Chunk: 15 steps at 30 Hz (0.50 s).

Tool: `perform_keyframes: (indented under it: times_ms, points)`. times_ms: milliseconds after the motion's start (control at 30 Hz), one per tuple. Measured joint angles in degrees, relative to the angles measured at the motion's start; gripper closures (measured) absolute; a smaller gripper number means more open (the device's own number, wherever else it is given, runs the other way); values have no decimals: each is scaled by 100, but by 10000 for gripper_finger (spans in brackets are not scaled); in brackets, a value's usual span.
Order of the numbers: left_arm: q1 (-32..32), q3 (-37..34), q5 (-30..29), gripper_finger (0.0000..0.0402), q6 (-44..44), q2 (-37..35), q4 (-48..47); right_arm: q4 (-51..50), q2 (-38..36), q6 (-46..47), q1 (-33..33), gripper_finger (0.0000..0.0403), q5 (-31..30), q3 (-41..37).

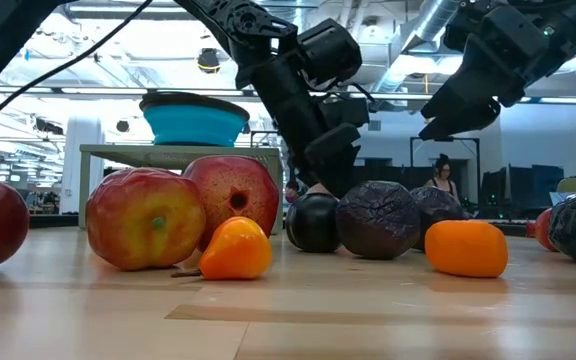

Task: Pick & Place Fruit
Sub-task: Put the pink peach into the blue strainer bowl on the shelf

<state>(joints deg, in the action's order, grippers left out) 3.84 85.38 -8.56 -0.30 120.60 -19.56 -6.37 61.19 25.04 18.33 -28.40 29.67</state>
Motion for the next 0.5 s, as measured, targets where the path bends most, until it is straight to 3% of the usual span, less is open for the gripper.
perform_keyframes:
  times_ms: [267,500]
  points:
    - [16,-96,0,101,60,-21,67,4,0,4,4,24,0,0]
    - [-49,-157,2,108,112,-134,20,16,0,4,4,24,1,0]
